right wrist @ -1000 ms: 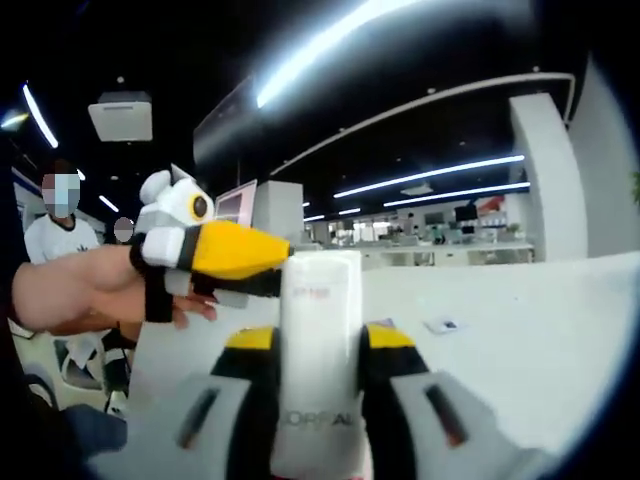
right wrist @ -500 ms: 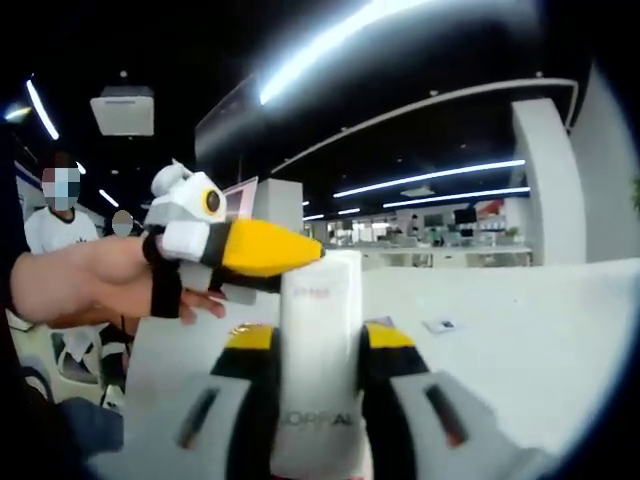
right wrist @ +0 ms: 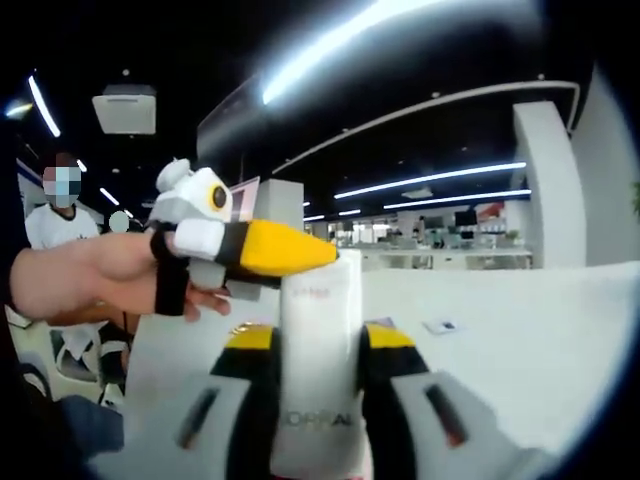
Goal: Arrange the skincare products in the storage area until every visible bottle or jar stands upright without overlapping.
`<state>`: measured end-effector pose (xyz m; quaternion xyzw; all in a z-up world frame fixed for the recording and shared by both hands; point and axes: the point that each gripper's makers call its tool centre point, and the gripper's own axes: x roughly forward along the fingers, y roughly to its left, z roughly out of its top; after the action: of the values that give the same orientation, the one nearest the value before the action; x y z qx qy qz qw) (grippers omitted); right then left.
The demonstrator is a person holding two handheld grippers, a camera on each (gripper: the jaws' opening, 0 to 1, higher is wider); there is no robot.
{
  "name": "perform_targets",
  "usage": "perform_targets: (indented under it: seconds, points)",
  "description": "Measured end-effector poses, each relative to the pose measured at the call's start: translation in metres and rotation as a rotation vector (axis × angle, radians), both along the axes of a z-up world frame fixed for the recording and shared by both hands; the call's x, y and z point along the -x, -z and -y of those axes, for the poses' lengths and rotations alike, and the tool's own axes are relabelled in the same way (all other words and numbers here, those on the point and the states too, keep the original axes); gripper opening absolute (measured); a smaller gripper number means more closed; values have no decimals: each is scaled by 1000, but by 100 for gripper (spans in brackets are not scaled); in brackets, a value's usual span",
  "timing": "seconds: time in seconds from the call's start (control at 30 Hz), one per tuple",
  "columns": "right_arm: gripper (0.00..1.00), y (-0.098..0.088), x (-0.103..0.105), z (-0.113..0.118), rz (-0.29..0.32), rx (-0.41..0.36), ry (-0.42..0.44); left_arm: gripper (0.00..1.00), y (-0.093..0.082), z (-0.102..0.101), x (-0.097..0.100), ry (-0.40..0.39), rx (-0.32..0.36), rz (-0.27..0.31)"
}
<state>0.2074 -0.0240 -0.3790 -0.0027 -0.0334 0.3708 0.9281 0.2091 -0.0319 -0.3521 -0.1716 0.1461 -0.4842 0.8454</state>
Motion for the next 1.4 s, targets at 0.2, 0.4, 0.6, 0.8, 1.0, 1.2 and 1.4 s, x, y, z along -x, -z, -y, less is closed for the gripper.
perform_targets:
  seconds: [0.2,0.4,0.6,0.8,1.0,1.2,1.4]
  points:
    - [30,-1,0,1,9,4,4,22,1,-3,-2,1,-19,10]
    - [30,-1,2,3,19,11,8,15,2,-4,-6,3,-29,12]
    - [30,-1,3,4,24,14,15,13,0,-2,-7,8,-24,0]
    - [31,-2,4,5,48,32,24,11,-4,-1,-7,15,-25,-3]
    - [32,-7,4,7,93,62,41,8,-13,2,-7,31,-27,9]
    - [32,-12,5,11,114,65,57,7,-20,9,1,52,-41,33]
    - [33,-15,8,15,114,57,73,6,-25,17,11,77,-64,62]
